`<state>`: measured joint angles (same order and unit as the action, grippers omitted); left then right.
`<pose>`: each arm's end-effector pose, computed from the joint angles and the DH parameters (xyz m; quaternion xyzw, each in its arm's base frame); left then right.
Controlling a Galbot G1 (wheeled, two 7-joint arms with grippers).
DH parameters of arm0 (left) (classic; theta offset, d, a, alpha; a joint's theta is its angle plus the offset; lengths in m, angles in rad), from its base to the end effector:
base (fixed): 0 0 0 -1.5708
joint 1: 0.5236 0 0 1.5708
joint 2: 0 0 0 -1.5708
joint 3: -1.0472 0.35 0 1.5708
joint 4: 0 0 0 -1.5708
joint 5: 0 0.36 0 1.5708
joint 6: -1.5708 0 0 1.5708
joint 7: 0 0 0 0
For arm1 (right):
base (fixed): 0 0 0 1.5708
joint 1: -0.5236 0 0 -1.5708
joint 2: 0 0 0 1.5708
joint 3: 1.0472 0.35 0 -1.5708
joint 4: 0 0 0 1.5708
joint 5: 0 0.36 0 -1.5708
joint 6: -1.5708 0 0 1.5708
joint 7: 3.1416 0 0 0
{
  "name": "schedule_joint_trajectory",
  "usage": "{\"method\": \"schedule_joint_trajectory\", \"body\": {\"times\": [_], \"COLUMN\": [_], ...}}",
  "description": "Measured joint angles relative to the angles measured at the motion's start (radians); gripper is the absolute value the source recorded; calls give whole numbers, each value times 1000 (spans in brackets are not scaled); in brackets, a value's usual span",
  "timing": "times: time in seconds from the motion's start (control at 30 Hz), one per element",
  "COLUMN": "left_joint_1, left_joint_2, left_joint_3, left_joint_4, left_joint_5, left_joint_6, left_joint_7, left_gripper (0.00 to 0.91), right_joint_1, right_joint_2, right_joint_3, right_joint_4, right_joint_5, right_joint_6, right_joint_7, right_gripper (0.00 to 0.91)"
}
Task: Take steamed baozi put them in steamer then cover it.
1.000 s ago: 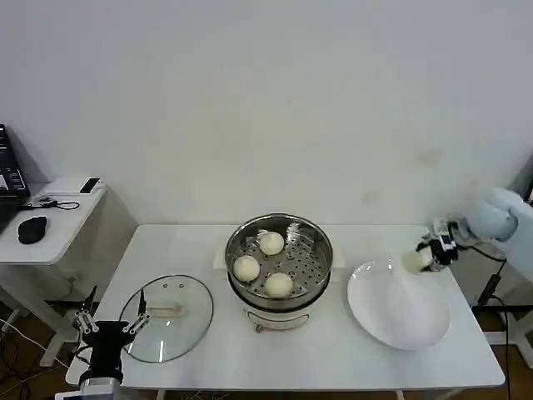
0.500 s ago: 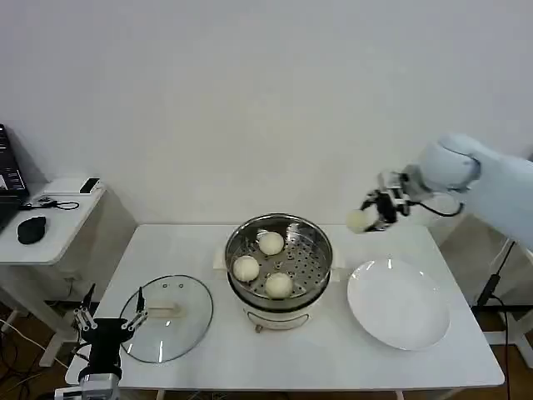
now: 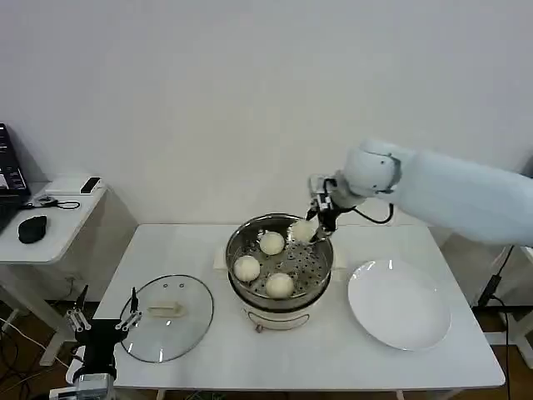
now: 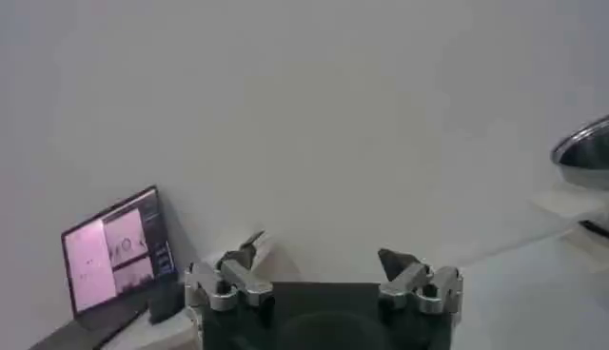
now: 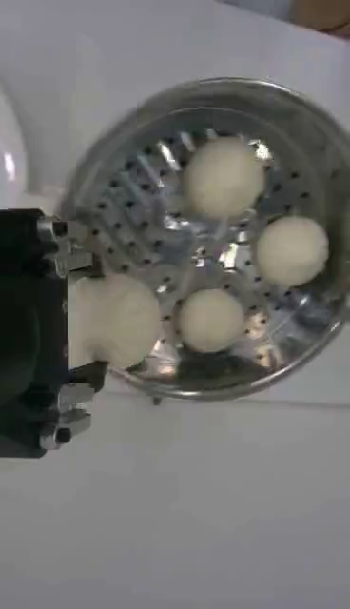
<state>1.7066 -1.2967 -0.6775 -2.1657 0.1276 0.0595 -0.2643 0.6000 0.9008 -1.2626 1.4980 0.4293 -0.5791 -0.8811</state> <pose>0.1530 0.0841 -0.2835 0.1154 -0.9678 -0.2227 0.0200 0.5170 0.0413 -0.0374 0.4962 -0.5946 0.5482 0.3158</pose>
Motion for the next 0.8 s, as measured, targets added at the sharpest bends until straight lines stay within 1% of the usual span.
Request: {"method": "schedule_joint_trajectory", "body": {"times": [0.17, 0.3, 0.43, 0.63, 0.7, 0.73, 0.77, 0.8], "left_joint_1": [-5, -7, -7, -8, -8, -7, -7, -7], "left_joint_2": [-1, 2, 3, 1, 1, 0, 0, 0], "left_joint_3": [1, -2, -2, -4, -4, -4, -4, -4], "left_joint_4": [4, 7, 10, 16, 16, 16, 16, 16], "left_joint_5": [0, 0, -1, -2, -2, -2, -2, -2], "left_joint_6": [0, 1, 1, 1, 1, 1, 1, 1], "left_joint_7": [0, 1, 1, 1, 1, 1, 1, 1], "left_gripper": [907, 907, 907, 907, 907, 907, 907, 907], "right_joint_1": [-37, -72, -106, -145, -154, -159, -163, -166], "right_joint_2": [23, 40, 58, 70, 70, 70, 70, 69], "right_joint_3": [-3, 5, 18, 31, 37, 40, 44, 48], "right_joint_4": [-27, -52, -78, -97, -99, -100, -100, -100], "right_joint_5": [-3, -16, -29, -44, -46, -47, -47, -47], "right_joint_6": [-22, -27, -32, -37, -40, -41, -41, -42], "right_joint_7": [12, 20, 25, 28, 28, 30, 32, 34], "right_gripper": [615, 625, 615, 625, 645, 856, 907, 907]}}
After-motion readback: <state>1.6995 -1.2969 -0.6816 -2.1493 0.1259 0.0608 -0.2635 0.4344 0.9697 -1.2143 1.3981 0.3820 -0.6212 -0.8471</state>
